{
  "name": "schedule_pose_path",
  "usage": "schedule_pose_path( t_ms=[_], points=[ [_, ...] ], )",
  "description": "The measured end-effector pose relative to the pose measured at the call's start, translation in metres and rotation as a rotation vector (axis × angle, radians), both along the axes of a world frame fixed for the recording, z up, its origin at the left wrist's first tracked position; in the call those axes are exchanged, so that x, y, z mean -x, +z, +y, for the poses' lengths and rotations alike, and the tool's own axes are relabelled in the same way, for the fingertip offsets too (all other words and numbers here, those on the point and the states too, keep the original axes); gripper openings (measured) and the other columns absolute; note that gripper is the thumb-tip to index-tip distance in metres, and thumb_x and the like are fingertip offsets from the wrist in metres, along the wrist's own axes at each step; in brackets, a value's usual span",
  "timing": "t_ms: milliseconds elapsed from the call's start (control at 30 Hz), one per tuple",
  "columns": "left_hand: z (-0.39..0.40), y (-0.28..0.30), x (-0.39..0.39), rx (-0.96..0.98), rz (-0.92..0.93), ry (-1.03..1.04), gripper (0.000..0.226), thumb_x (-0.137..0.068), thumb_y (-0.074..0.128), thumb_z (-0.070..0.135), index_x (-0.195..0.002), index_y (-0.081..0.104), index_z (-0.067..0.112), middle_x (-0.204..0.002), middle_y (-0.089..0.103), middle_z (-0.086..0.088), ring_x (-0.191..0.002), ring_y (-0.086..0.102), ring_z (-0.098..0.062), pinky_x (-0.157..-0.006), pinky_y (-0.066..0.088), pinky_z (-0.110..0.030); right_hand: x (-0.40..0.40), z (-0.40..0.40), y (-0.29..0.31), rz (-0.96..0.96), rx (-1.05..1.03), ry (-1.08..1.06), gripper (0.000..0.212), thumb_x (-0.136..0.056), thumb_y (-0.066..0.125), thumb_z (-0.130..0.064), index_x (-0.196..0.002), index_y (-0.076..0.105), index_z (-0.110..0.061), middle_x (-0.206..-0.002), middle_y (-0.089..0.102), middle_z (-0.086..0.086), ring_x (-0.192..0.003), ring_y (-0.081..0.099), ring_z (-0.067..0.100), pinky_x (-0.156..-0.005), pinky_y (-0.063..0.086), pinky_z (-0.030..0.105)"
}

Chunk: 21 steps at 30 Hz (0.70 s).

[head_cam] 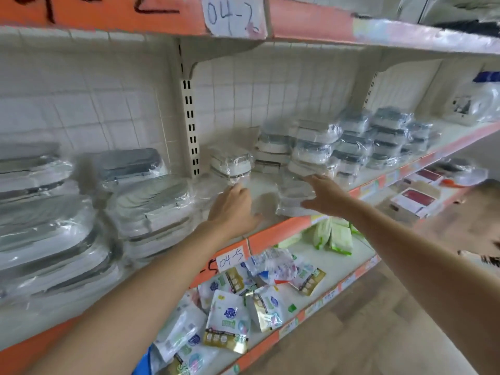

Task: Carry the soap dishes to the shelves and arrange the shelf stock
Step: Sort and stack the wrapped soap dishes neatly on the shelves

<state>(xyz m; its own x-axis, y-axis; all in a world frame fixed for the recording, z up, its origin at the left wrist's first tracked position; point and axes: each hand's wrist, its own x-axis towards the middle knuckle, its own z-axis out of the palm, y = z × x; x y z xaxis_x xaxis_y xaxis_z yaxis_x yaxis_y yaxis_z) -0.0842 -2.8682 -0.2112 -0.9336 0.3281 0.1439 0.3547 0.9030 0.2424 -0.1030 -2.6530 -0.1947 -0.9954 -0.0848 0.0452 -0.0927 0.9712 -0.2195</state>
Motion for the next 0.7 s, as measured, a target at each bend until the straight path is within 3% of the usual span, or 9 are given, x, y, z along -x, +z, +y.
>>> schedule_pose_path(
  t_ms=[200, 400, 700],
  points=[
    [0.012, 0.032, -0.008, -0.043, -0.200, -0.002, 0.065, -0.086, 0.054, 0.049, -0.129, 0.048, 0.000, -0.127, 0.050, -0.010, -0.122, 0.044, -0.025, -0.096, 0.041, -0.035, -0.010, 0.006, 0.024, -0.108, -0.016, 0.042, 0.084, -0.083, 0.070, -0.027, -0.149, 0.022, -0.009, -0.151, 0.026, 0.008, -0.138, 0.023, 0.025, -0.111, 0.029, 0.037],
    [0.027, 0.044, -0.010, -0.063, -0.333, 0.074, 0.055, -0.091, 0.057, 0.038, -0.130, 0.046, 0.002, -0.130, 0.047, -0.010, -0.123, 0.042, -0.025, -0.098, 0.039, -0.034, -0.013, 0.020, 0.044, -0.234, -0.008, 0.095, 0.089, -0.084, 0.070, -0.034, -0.149, 0.017, -0.004, -0.155, 0.019, 0.008, -0.140, 0.018, 0.026, -0.114, 0.019, 0.033],
    [0.078, 0.032, 0.030, -0.084, -0.368, 0.238, 0.064, -0.086, 0.063, 0.046, -0.130, 0.045, 0.004, -0.129, 0.046, -0.007, -0.123, 0.042, -0.023, -0.096, 0.040, -0.034, 0.059, 0.056, 0.026, -0.327, -0.081, 0.351, 0.096, -0.078, 0.073, -0.044, -0.149, 0.019, -0.007, -0.154, 0.022, 0.006, -0.142, 0.018, 0.023, -0.115, 0.021, 0.037]
  ],
)
